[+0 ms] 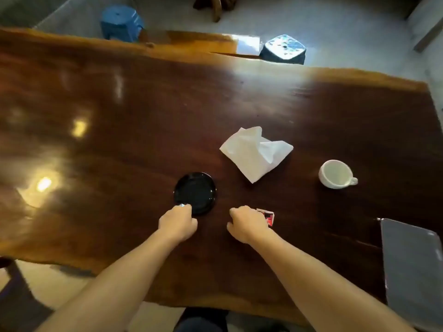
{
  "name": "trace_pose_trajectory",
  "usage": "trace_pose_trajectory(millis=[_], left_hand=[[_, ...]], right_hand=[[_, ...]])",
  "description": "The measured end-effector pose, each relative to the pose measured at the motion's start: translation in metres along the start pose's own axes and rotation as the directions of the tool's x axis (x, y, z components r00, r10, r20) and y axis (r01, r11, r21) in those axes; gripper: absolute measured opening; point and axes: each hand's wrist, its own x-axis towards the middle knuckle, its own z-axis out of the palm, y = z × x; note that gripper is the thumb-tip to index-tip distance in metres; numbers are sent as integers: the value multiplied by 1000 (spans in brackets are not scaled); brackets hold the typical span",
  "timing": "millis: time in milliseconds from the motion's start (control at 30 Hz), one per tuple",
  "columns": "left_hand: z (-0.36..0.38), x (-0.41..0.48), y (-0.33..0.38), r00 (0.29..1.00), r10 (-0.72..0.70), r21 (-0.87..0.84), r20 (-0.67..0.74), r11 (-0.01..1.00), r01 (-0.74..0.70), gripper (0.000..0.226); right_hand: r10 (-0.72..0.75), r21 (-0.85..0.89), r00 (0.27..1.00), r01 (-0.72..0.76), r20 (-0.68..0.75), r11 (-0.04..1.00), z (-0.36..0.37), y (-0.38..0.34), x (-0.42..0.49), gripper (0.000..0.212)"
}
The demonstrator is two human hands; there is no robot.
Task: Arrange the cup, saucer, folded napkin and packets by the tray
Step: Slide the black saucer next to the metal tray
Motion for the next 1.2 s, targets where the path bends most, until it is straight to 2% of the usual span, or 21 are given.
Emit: trace_pose_trajectory(millis=[200, 367, 500, 633, 767, 867, 1000, 1200], left_hand=[[-3, 42, -56, 996, -82, -47, 26, 995, 83, 18], [3, 75, -78, 992, -123, -113, 38, 986, 126, 28], [11, 95, -81, 988, -147, -155, 46, 976, 153, 40], [17, 109, -75, 982, -169, -241, 83, 953, 184, 44], [23, 119, -72, 974, -193, -312, 117, 924, 220, 40], [27, 125, -73, 969, -195, -414, 154, 878, 242, 38], [28, 126, -73, 958, -205, -463, 201, 842, 277, 39], [21, 99, -56, 951, -195, -488, 238, 823, 291, 38]], right_hand=[[38, 47, 999, -39, 17, 998, 18, -42, 53, 30], [272, 218, 961, -278, 60, 936, 37, -58, 87, 41], [401, 462, 888, -459, 225, 758, 52, -57, 106, 45], [365, 745, 824, -555, 433, 370, 55, -58, 113, 29], [340, 820, 802, -558, 491, 131, 56, -62, 116, 41], [344, 839, 795, -543, 500, 34, 58, -64, 120, 47], [384, 847, 768, -526, 513, -81, 57, -64, 122, 48], [409, 846, 753, -524, 515, -99, 49, -53, 94, 50]])
